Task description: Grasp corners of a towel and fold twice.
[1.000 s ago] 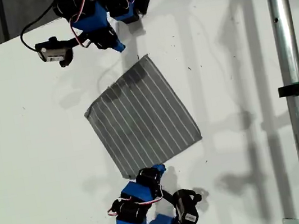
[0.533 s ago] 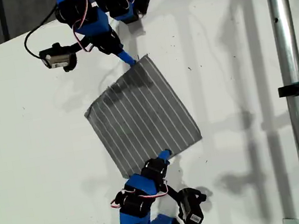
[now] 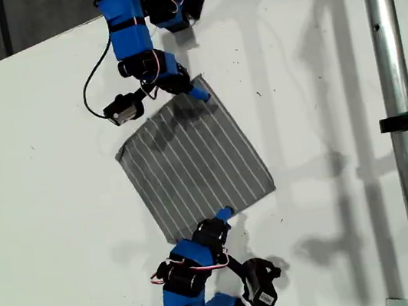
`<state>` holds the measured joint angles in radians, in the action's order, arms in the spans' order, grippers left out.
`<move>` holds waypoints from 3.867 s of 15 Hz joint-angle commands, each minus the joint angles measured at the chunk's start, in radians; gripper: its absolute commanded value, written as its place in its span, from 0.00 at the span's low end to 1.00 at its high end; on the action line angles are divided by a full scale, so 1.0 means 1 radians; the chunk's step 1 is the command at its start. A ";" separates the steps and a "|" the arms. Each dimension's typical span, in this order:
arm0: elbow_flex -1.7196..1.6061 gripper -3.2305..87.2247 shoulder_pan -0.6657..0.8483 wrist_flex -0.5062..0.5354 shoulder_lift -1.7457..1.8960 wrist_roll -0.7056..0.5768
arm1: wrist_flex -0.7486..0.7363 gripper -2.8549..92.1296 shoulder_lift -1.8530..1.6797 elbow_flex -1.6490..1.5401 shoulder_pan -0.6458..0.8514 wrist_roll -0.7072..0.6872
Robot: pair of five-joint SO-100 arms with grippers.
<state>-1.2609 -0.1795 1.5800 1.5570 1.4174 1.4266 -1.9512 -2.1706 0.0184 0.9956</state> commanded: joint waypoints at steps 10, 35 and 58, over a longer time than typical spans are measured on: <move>0.026 0.19 0.009 0.052 0.017 0.041 | -0.321 0.21 0.204 -0.100 0.112 -0.164; 0.360 0.44 -0.069 -0.319 -0.807 -0.052 | -0.337 0.03 0.293 -0.012 0.104 -0.137; 0.207 0.00 -0.354 0.041 -0.331 0.095 | -0.081 0.03 0.453 0.723 -0.505 0.321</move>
<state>-1.0600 -0.4878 1.6291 1.1536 1.4803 1.2993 -1.5601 -1.6306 -0.4449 1.2993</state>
